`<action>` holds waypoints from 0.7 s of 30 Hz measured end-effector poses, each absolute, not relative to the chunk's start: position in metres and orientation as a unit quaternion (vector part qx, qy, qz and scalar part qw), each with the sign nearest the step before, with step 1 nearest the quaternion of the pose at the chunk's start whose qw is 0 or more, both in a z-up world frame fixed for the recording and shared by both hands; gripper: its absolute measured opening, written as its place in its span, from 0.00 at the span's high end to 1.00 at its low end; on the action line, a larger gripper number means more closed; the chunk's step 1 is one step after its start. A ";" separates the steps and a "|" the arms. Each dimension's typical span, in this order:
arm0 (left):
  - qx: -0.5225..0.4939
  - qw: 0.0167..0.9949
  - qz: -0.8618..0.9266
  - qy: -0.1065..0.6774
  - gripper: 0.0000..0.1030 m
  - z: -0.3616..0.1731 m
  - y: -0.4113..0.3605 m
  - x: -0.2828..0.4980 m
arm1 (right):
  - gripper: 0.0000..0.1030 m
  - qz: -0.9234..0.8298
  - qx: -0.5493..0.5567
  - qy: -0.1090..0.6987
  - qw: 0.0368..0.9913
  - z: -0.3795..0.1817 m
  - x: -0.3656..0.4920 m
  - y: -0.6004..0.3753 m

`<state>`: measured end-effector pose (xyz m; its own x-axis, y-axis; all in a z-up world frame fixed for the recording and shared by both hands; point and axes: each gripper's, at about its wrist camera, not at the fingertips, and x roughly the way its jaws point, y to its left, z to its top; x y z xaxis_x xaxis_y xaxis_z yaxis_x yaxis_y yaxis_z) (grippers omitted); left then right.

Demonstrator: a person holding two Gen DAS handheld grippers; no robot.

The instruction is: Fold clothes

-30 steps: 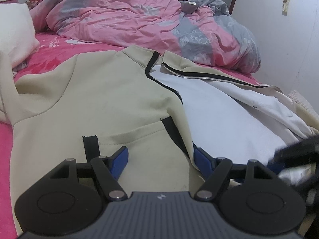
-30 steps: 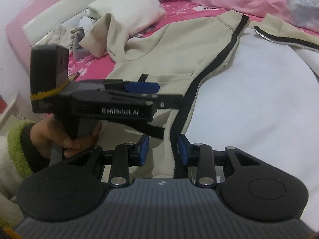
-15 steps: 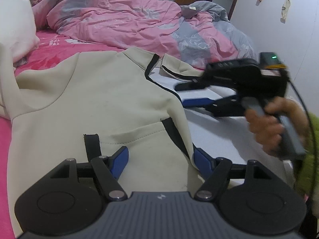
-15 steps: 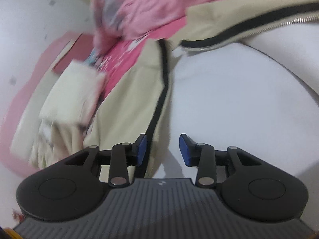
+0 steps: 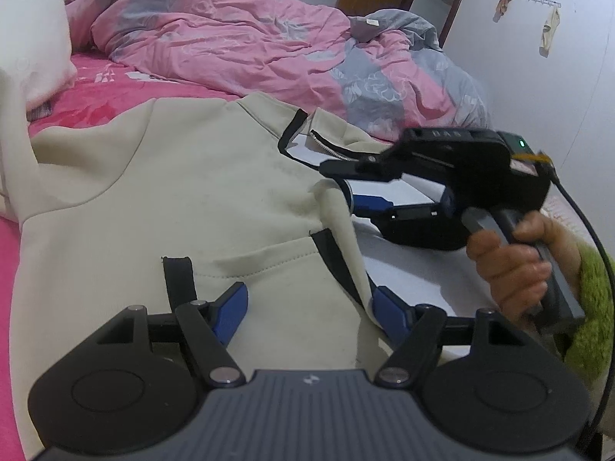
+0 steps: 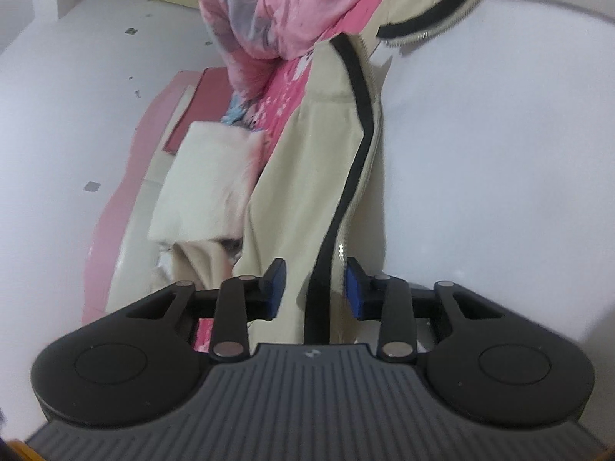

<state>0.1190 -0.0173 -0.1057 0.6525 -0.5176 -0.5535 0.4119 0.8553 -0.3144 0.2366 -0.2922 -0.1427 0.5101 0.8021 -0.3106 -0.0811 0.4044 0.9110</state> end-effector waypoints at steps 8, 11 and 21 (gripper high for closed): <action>-0.109 0.901 -0.266 0.323 0.29 -0.106 -0.008 0.119 | 0.97 0.294 0.451 0.356 0.764 -0.136 0.216 -0.292; -0.149 0.892 -0.276 0.324 0.29 -0.107 0.003 0.123 | 0.97 0.279 0.368 0.344 0.818 -0.102 0.212 -0.283; -0.069 0.906 -0.258 0.329 0.29 -0.099 -0.017 0.116 | 0.98 0.193 -0.306 0.311 0.879 -0.067 0.179 -0.150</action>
<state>0.1160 -0.0167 -0.0991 0.6504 -0.5131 -0.5601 0.4226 0.8571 -0.2945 0.1790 -0.1499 -0.0672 0.7316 0.1488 -0.6653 -0.5294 0.7388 -0.4169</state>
